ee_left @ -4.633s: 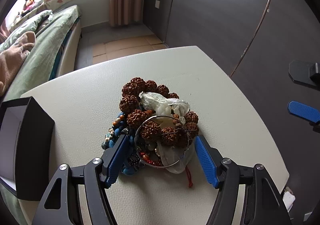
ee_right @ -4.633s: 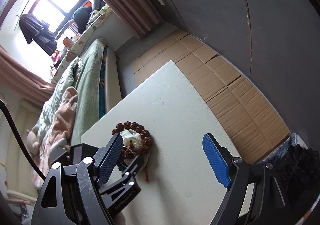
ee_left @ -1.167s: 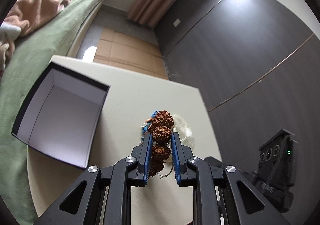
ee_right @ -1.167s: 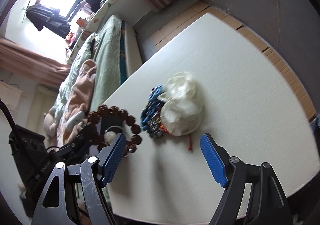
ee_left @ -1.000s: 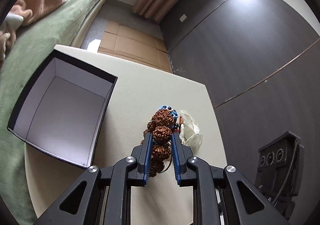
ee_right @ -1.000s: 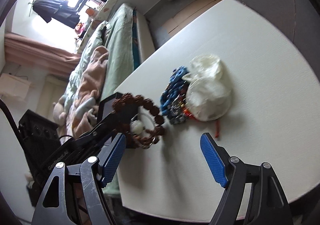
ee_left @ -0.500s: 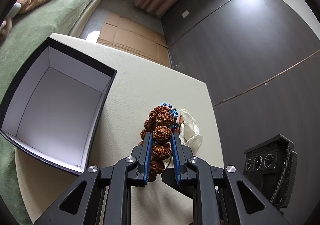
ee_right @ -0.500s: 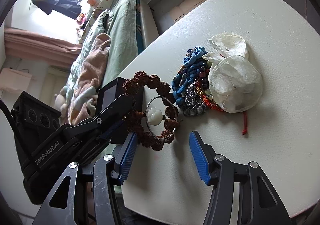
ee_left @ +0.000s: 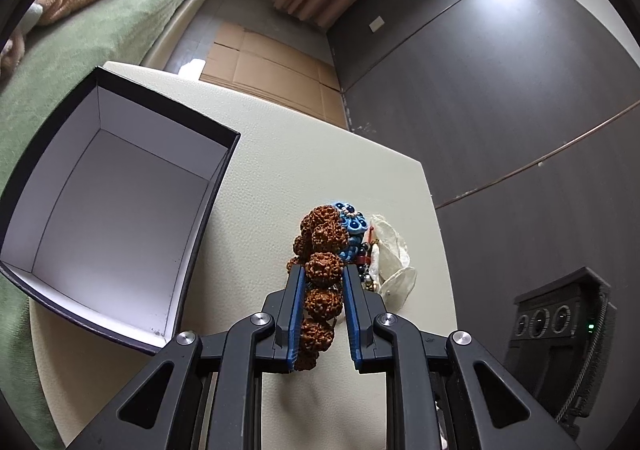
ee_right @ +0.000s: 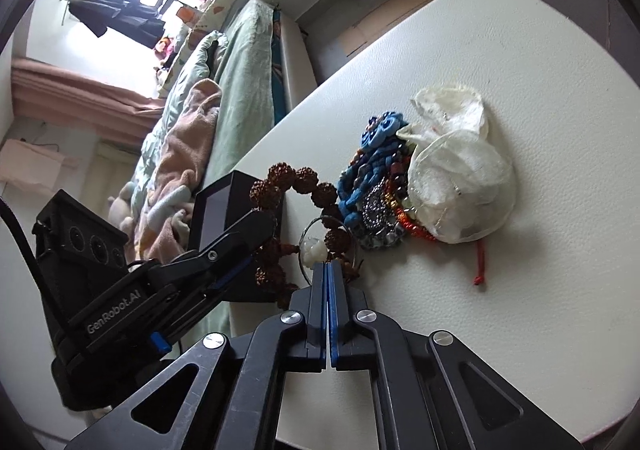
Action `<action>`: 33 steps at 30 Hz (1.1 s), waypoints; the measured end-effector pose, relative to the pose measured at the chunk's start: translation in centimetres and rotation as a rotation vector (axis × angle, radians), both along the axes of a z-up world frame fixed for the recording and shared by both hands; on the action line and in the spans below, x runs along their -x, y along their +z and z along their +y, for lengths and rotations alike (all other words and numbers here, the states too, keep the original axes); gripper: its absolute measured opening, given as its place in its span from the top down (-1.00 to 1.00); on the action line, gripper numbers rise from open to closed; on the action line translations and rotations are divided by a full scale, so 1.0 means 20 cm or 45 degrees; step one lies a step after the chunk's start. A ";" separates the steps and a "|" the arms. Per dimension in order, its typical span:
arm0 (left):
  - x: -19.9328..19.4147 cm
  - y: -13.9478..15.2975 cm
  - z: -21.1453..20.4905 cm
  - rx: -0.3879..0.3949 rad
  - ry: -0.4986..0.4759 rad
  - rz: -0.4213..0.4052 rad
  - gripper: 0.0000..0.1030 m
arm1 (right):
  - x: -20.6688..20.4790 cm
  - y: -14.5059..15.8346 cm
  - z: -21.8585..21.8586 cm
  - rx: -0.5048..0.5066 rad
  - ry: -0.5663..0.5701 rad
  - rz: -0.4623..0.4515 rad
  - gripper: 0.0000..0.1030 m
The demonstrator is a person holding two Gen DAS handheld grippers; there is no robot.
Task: Organize jewelry
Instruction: 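Carry the brown bead bracelet with the left tool toward the black box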
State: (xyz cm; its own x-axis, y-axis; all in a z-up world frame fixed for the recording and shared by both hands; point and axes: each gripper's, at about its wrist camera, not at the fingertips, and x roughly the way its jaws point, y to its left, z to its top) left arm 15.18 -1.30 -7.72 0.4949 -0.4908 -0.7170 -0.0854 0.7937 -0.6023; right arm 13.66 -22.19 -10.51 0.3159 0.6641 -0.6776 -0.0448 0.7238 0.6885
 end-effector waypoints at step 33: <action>0.00 -0.02 0.02 0.080 0.006 0.024 0.61 | 0.00 0.01 -0.06 -0.130 -0.029 0.007 0.92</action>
